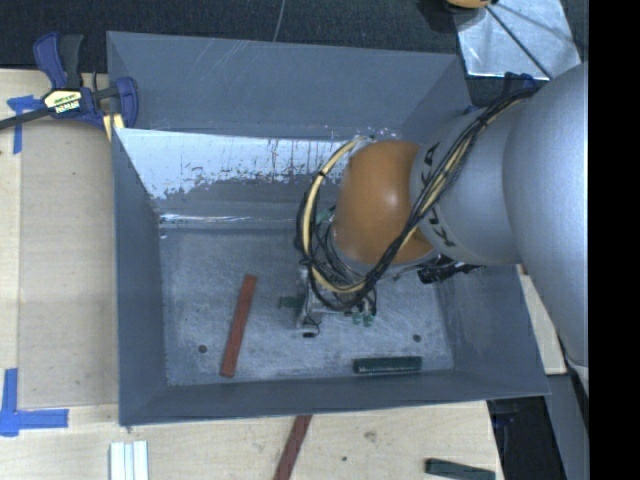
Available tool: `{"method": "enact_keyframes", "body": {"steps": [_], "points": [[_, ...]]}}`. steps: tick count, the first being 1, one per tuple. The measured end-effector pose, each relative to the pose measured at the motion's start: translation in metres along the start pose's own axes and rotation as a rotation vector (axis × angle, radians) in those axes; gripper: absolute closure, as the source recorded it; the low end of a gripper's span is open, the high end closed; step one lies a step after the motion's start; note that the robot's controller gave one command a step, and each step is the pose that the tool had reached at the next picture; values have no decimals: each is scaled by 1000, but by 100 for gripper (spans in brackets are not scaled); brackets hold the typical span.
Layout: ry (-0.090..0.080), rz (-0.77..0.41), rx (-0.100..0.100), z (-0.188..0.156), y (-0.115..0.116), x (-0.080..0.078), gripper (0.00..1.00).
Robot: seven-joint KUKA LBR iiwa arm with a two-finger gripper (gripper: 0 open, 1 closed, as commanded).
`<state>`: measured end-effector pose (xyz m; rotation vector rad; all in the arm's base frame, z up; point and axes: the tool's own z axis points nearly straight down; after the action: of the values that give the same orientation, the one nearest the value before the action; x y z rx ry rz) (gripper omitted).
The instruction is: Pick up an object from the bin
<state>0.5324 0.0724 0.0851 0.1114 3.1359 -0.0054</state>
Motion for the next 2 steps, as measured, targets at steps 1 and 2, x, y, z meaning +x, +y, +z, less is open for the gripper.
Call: {"method": "enact_keyframes", "body": {"steps": [1, 2], "points": [[0, -159, -3, -86, -58, -8, 100], [0, -160, -3, -86, -58, -8, 100]]}}
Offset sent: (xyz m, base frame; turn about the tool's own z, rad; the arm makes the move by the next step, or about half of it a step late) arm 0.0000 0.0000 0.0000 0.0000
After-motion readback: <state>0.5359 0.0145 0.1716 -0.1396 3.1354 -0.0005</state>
